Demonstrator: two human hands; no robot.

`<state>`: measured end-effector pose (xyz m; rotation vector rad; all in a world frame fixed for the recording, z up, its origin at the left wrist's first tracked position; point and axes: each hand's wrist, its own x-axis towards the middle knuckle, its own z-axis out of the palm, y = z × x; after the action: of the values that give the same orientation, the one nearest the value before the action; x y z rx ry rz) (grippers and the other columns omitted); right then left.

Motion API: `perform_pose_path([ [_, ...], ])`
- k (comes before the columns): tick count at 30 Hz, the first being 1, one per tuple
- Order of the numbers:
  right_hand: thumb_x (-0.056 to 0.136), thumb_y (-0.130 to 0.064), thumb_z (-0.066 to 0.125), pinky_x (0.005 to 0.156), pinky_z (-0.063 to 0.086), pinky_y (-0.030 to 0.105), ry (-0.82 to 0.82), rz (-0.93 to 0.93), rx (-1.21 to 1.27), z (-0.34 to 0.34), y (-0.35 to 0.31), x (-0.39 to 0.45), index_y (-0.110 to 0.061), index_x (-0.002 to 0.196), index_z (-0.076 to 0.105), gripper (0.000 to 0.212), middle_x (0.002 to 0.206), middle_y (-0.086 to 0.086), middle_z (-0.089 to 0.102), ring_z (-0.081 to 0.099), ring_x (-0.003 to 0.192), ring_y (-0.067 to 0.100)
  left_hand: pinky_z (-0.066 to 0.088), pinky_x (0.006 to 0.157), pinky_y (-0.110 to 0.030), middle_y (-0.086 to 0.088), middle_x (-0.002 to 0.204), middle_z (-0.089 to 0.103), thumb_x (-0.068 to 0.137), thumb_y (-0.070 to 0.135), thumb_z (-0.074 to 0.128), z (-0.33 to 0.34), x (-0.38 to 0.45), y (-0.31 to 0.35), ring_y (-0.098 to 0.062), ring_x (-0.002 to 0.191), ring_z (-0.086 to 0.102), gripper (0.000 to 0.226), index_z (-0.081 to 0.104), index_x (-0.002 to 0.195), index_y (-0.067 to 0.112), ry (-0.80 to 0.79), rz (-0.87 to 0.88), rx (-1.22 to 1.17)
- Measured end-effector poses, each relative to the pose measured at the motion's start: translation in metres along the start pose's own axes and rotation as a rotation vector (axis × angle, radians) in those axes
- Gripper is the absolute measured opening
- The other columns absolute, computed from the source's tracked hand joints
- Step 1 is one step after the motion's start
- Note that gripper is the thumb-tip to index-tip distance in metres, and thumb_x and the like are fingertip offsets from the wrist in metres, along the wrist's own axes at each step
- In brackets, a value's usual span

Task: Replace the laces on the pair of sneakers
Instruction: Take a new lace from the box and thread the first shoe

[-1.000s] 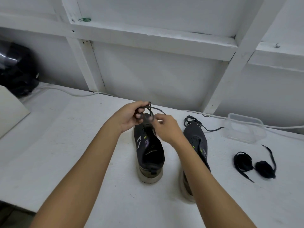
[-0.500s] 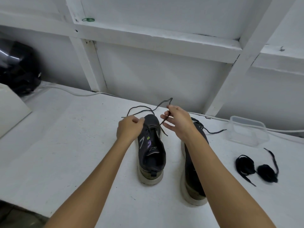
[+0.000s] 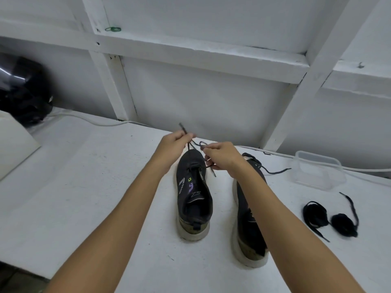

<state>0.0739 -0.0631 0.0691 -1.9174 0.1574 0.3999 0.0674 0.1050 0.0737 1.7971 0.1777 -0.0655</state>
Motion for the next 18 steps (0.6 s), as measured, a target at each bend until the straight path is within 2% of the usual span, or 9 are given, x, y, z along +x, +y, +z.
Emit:
perform_pose_path([
  [3, 0.096, -0.032, 0.066, 0.061, 0.050, 0.019, -0.188, -0.081, -0.152, 0.006, -0.010, -0.007, -0.025, 0.104, 0.075, 0.014, 0.075, -0.007, 0.063, 0.060, 0.067, 0.009, 0.040, 0.092, -0.018, 0.022, 0.118, 0.069, 0.098, 0.042, 0.057, -0.004, 0.001, 0.013, 0.004, 0.115, 0.057, 0.017, 0.073, 0.101, 0.047, -0.112, 0.099, 0.119],
  [6, 0.100, -0.039, 0.060, 0.066, 0.051, 0.023, -0.222, -0.129, -0.185, 0.011, -0.014, -0.006, -0.025, 0.083, 0.068, 0.023, 0.077, -0.005, 0.061, 0.060, 0.071, 0.011, 0.038, 0.097, -0.022, 0.023, 0.124, 0.066, 0.099, 0.055, 0.048, -0.007, 0.002, 0.012, 0.002, 0.120, 0.054, 0.029, 0.070, 0.117, 0.048, -0.171, 0.090, 0.217],
  [8, 0.103, -0.037, 0.054, 0.070, 0.051, 0.027, -0.192, -0.117, -0.141, 0.010, -0.013, -0.004, -0.024, 0.080, 0.067, 0.029, 0.079, -0.003, 0.062, 0.061, 0.073, 0.013, 0.039, 0.095, -0.028, 0.017, 0.115, 0.070, 0.101, 0.060, 0.036, -0.009, 0.001, 0.006, -0.005, 0.114, 0.057, 0.042, 0.067, 0.123, 0.042, -0.153, 0.044, 0.324],
  [10, 0.105, -0.036, 0.050, 0.070, 0.051, 0.026, -0.172, -0.102, -0.099, 0.005, -0.010, -0.004, -0.022, 0.092, 0.072, 0.029, 0.080, -0.005, 0.064, 0.062, 0.074, 0.011, 0.042, 0.088, -0.032, 0.010, 0.095, 0.074, 0.103, 0.058, 0.029, -0.014, -0.002, -0.004, -0.012, 0.104, 0.061, 0.050, 0.067, 0.117, 0.029, -0.141, 0.000, 0.472],
  [13, 0.103, -0.036, 0.054, 0.075, 0.051, 0.027, -0.136, -0.103, -0.022, -0.003, -0.005, -0.003, -0.026, 0.100, 0.074, 0.023, 0.096, -0.006, 0.070, 0.066, 0.089, 0.010, 0.048, 0.083, -0.035, 0.010, 0.073, 0.066, 0.098, 0.064, 0.040, -0.025, -0.006, -0.022, -0.015, 0.084, 0.061, 0.051, 0.072, 0.094, 0.024, -0.074, 0.021, 0.637],
  [15, 0.100, -0.036, 0.058, 0.084, 0.053, 0.033, -0.066, -0.088, 0.091, -0.009, -0.003, -0.001, -0.026, 0.097, 0.073, 0.019, 0.112, -0.005, 0.070, 0.063, 0.107, 0.014, 0.042, 0.068, -0.031, 0.013, 0.054, 0.054, 0.094, 0.062, 0.052, -0.034, -0.008, -0.024, -0.009, 0.063, 0.052, 0.045, 0.073, 0.077, 0.026, -0.035, 0.059, 0.649],
  [16, 0.100, -0.034, 0.059, 0.088, 0.053, 0.038, -0.030, -0.067, 0.214, -0.013, -0.005, 0.000, -0.023, 0.094, 0.072, 0.018, 0.113, -0.005, 0.069, 0.063, 0.109, 0.015, 0.037, 0.062, -0.029, 0.012, 0.050, 0.048, 0.093, 0.060, 0.056, -0.038, -0.010, -0.023, -0.009, 0.056, 0.046, 0.044, 0.073, 0.072, 0.025, -0.024, 0.069, 0.619],
  [18, 0.100, -0.032, 0.055, 0.086, 0.052, 0.040, 0.015, -0.042, 0.524, -0.021, -0.008, 0.001, -0.020, 0.084, 0.065, 0.022, 0.100, -0.005, 0.071, 0.066, 0.102, 0.015, 0.035, 0.059, -0.027, 0.008, 0.055, 0.046, 0.093, 0.055, 0.060, -0.046, -0.015, -0.018, -0.011, 0.056, 0.045, 0.044, 0.071, 0.068, 0.021, 0.011, 0.083, 0.512],
])
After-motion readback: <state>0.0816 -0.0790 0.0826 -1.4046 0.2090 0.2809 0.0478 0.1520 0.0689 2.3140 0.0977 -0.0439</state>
